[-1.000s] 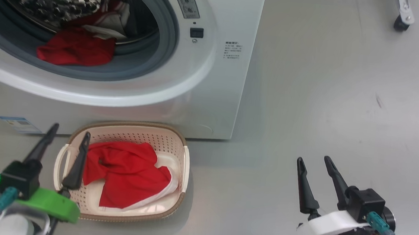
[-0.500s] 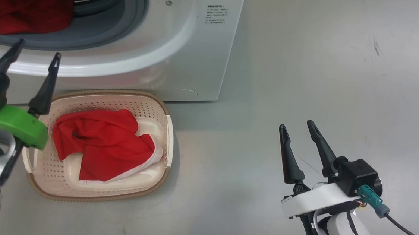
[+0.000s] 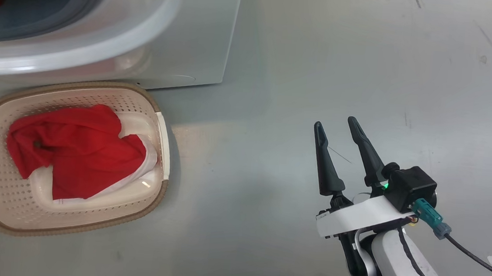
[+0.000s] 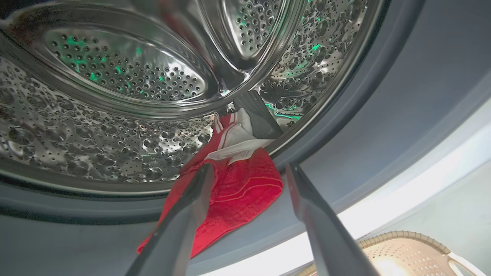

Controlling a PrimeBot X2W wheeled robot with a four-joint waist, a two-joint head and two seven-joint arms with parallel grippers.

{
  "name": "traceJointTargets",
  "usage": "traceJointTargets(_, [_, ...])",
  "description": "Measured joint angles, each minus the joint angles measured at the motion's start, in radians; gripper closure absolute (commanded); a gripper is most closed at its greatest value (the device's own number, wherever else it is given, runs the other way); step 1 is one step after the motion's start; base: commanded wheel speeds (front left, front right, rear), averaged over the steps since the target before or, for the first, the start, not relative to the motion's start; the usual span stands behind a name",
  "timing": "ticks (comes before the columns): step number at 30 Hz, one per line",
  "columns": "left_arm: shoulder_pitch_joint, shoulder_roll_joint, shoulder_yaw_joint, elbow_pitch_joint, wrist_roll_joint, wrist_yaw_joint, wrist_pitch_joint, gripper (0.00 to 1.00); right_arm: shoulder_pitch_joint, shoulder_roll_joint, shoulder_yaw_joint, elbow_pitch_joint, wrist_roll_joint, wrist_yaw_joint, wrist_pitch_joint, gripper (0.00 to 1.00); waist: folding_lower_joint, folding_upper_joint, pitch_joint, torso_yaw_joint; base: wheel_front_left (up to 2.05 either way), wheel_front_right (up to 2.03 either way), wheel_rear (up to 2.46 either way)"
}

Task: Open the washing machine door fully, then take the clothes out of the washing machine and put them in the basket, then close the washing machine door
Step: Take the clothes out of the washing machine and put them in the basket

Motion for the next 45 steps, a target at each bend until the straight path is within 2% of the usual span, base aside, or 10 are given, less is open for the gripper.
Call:
traceJointTargets(6, [-0.095, 0.038, -0.002, 0.087, -0.007, -0.002, 0.096, 0.00, -0.027, 0.000, 0.027, -0.014, 0.023, -0.018, 0.000, 0.00, 0.0000, 0.0000, 0.050, -0.050, 0.00, 0.00, 0.00])
traceJointTargets(17, [-0.231, 0.120, -0.014, 0.175, 0.041, -0.003, 0.190, 0.00, -0.056, 0.000, 0.075, -0.034, 0.059, -0.036, 0.000, 0.00, 0.0001, 0.0000, 0.114, -0.112, 0.00, 0.00, 0.00])
traceJointTargets(27, [-0.288, 0.124, -0.029, 0.255, 0.065, -0.003, 0.228, 0.00, -0.067, 0.001, 0.089, -0.040, 0.068, -0.053, 0.000, 0.00, 0.0000, 0.0000, 0.149, -0.155, 0.00, 0.00, 0.00])
traceJointTargets(45, [-0.373, 0.148, -0.042, 0.352, 0.099, -0.002, 0.254, 0.00, -0.074, 0.001, 0.102, -0.049, 0.074, -0.063, 0.000, 0.00, 0.0000, 0.0000, 0.168, -0.172, 0.00, 0.00, 0.00])
